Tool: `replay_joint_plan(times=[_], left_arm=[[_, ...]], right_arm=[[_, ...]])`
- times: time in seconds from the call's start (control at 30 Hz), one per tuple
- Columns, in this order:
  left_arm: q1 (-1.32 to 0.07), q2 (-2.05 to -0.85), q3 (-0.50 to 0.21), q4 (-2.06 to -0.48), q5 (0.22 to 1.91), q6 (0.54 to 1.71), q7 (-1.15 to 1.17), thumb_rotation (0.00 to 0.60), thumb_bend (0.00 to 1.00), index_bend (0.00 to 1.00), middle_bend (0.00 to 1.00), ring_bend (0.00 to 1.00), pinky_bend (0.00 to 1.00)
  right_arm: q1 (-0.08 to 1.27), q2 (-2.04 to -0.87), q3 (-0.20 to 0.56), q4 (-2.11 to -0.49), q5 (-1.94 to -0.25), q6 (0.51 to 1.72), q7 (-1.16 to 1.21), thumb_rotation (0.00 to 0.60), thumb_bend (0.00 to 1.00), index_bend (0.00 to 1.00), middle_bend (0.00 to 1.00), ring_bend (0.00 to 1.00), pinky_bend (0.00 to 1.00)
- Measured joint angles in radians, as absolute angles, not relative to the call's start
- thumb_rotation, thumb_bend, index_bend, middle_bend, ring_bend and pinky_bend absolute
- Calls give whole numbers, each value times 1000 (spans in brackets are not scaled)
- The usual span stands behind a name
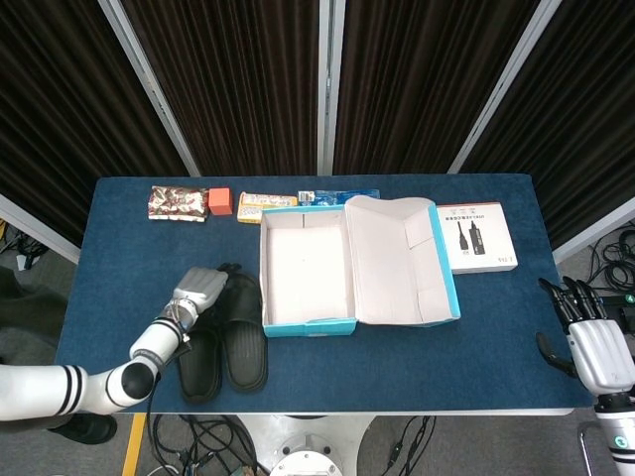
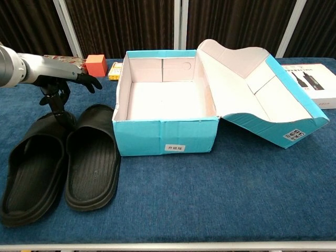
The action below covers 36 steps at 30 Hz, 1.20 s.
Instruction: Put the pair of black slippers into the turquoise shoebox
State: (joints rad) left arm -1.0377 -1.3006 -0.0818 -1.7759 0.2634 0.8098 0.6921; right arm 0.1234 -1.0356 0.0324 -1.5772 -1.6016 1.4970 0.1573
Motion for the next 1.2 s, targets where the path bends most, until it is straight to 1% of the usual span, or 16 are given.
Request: replay_joint_plan(times=[0.23,0.3,0.37,0.43,0.53,0.73,0.83,1.03,1.07,1.13,1.2], left_arm=[[-1093,-1348,-54,-1708,178,805,687,559,0,0,44,602,698],[-1105,-1359,-48,-1690,160,800,683,570,0,0,44,601,698],[-1119,-1366,-38,-1677,141,795,687,597,0,0,44,601,699],[-1131,-1371,-29,-1670,120,792,695,600,0,0,43,601,702],[-1156,-1382,-11,-1657,78,796,712,599,0,25,76,601,704],[-1181,-1409,6,-1634,44,806,718,599,0,129,187,614,704],[-1183,-1423,7,-1618,48,810,713,600,0,199,266,634,705],[-1174,-1451,6,-1587,75,826,691,600,0,402,480,697,720],[-1169,-1457,4,-1584,87,836,684,600,0,452,531,719,732],[-1160,-1464,-1,-1579,111,857,671,600,0,508,588,746,748],[-1144,-1470,-6,-1578,150,879,651,600,0,533,612,755,750]], right_arm=[[124,-1037,32,-1569,-1601,1492,163,600,335,0,160,19,70],[122,-1036,33,-1569,-1597,1493,165,600,335,0,160,19,70],[121,-1036,33,-1569,-1598,1494,165,600,334,0,160,19,70],[120,-1036,31,-1568,-1598,1494,165,600,335,0,160,19,70],[118,-1036,31,-1569,-1595,1494,165,600,335,0,160,19,70],[117,-1037,32,-1568,-1594,1492,165,600,334,0,160,20,70],[117,-1037,33,-1566,-1593,1491,167,600,334,0,160,19,71],[115,-1038,35,-1561,-1588,1492,171,600,335,0,160,20,72],[115,-1039,35,-1561,-1587,1492,172,600,335,0,160,19,72],[115,-1040,35,-1559,-1587,1491,174,600,334,0,160,19,72],[115,-1041,35,-1558,-1588,1490,174,600,335,0,160,19,72]])
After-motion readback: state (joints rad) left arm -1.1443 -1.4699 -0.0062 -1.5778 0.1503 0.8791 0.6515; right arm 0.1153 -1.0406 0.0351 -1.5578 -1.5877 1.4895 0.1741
